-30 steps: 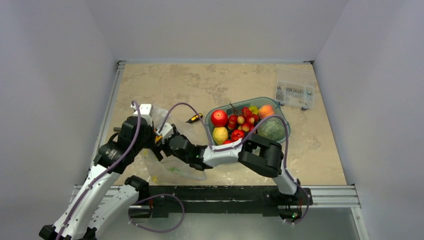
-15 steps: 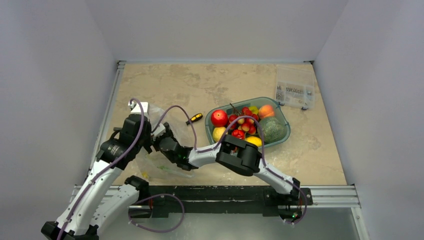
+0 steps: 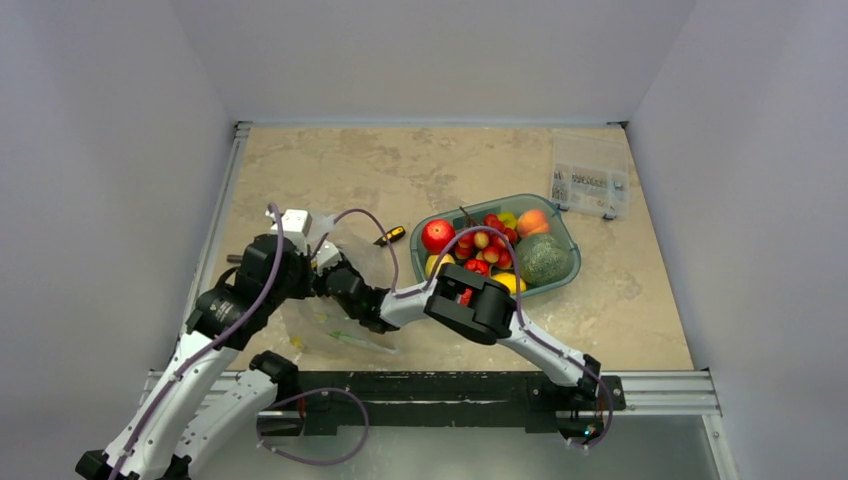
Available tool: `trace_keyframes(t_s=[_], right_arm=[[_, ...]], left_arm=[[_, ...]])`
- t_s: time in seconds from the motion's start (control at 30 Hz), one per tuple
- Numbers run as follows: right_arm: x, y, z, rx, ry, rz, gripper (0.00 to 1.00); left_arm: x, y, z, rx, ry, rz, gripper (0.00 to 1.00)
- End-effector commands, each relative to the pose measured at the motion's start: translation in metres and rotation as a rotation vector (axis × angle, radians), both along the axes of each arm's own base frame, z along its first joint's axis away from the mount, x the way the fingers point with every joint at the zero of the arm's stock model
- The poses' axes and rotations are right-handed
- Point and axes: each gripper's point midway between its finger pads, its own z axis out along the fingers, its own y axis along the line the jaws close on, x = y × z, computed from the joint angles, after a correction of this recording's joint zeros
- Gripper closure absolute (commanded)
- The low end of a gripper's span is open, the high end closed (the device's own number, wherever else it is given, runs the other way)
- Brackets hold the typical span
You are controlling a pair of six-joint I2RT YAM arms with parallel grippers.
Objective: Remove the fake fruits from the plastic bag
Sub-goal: Take out the fake fruit from the plastic bag.
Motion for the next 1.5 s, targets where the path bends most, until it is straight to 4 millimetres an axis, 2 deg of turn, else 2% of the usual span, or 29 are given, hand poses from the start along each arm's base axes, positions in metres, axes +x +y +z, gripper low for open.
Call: trace_keyframes(t_s=[0.0, 0.17, 0.3, 0.43, 0.67, 0.77, 0.93, 1.2, 1.37, 1.47], right_arm=[[-0.002, -0.01, 0.041, 0.017, -0.059, 0.009, 0.56], [-0.013, -0.032, 0.087, 0.079, -0.086, 0.023, 0.73], [-0.029, -0.053, 0.111, 0.128, -0.067, 0.05, 0.8], [-0.049, -0.069, 0.113, 0.144, -0.004, 0.098, 0.88], [-0.082, -0.096, 0.096, 0.104, 0.123, 0.183, 0.96], [-0.094, -0.111, 0.1, 0.109, 0.155, 0.204, 1.0], [-0.113, -0.133, 0.116, 0.107, 0.215, 0.245, 1.0], [-0.129, -0.185, 0.142, 0.147, 0.251, 0.21, 1.0], [-0.151, -0.184, 0.167, 0.183, 0.245, 0.344, 1.0], [-0.164, -0.175, 0.183, 0.242, 0.247, 0.434, 1.0]], left_arm=[[0.005, -0.016, 0.014, -0.071, -0.033, -0.042, 1.0], [0.006, -0.013, 0.014, -0.058, -0.033, -0.025, 1.0], [0.007, -0.007, 0.012, -0.036, -0.028, 0.005, 1.0], [0.007, -0.002, 0.01, -0.016, -0.01, 0.03, 1.0], [0.007, 0.002, 0.013, -0.016, -0.027, 0.049, 1.0], [0.006, 0.008, 0.014, -0.002, -0.032, 0.078, 1.0], [0.006, 0.013, 0.015, 0.013, -0.033, 0.106, 1.0], [0.005, 0.018, 0.018, 0.016, -0.05, 0.134, 1.0], [0.006, 0.017, 0.018, 0.006, -0.058, 0.128, 1.0], [0.007, -0.001, 0.016, -0.034, -0.046, 0.042, 1.0]])
